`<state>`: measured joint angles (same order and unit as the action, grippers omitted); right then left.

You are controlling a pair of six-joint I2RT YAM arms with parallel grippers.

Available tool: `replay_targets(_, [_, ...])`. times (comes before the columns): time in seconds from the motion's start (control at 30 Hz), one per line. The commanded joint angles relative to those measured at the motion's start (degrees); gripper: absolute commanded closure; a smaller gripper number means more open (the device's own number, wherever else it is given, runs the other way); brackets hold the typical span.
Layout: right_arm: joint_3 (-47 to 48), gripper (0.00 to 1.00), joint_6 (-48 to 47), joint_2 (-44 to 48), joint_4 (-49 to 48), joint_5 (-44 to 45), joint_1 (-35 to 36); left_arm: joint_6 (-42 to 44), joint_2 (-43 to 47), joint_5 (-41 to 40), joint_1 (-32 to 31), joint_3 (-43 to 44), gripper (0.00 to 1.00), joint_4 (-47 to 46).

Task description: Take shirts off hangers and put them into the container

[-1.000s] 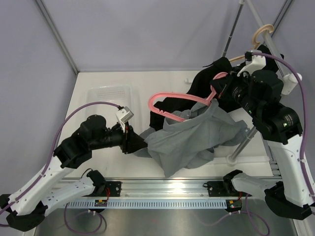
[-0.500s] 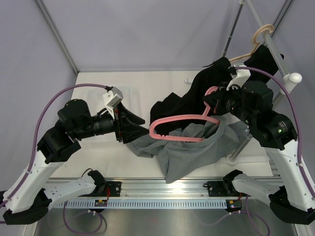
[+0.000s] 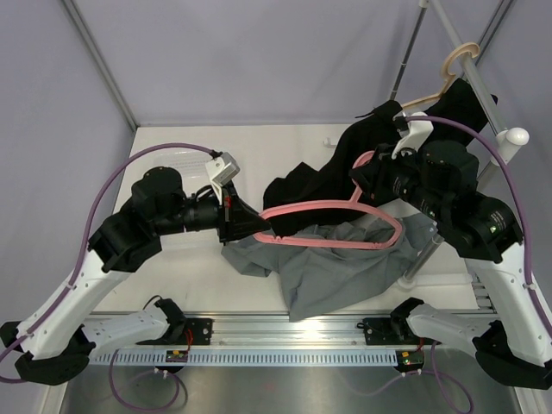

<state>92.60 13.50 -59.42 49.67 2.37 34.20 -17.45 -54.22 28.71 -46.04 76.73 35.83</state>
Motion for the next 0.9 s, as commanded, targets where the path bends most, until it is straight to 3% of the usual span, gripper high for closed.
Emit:
replay_targets(0.0, [3.1,0.64,-0.6,0.8,0.9,-3.1,2.7,0.3,2.0,-0.8,0.1,1.3,1.00,-5.2])
replay_targets(0.07, [4.0,0.44,-0.1,1.6,2.7,-3.2,4.1,0.7,3.3,-1.4,0.1,1.6,1.00,-5.2])
replay_targets(0.17, [7.3,0.31,2.1,3.4,5.8,-3.8,7.5,0.8,4.1,0.3,0.2,2.8,1.00,-5.2])
replay_targets(0.37, [13.5,0.26,6.3,9.6,8.5,-17.0,8.2,-1.4,4.7,6.3,0.2,2.4,1.00,-11.1])
replay_targets(0.47, [13.9,0.38,7.6,11.7,6.1,-32.1,8.2,-2.0,3.9,9.0,0.1,3.1,1.00,-15.2])
replay_targets(0.5, [10.0,0.50,9.3,14.1,4.0,-37.1,8.2,-1.8,3.3,9.2,0.2,3.9,1.00,-15.4])
replay_targets(0.53, [7.0,0.86,10.7,15.8,1.3,-42.5,8.1,-1.4,2.5,9.1,0.1,4.9,1.00,-15.4])
replay_targets(0.57, [3.5,0.98,11.9,17.7,-2.9,-43.6,8.2,-1.2,1.7,8.9,0.1,6.1,1.00,-15.0])
replay_targets(0.7, [-17.5,1.00,13.7,25.4,-5.2,-43.2,8.2,1.6,-4.6,8.0,0.1,14.5,1.00,-12.0])
replay_targets(0.87, [-36.1,1.00,16.9,30.2,-14.0,-43.3,8.2,3.0,-12.0,9.5,0.1,22.7,1.00,-11.3])
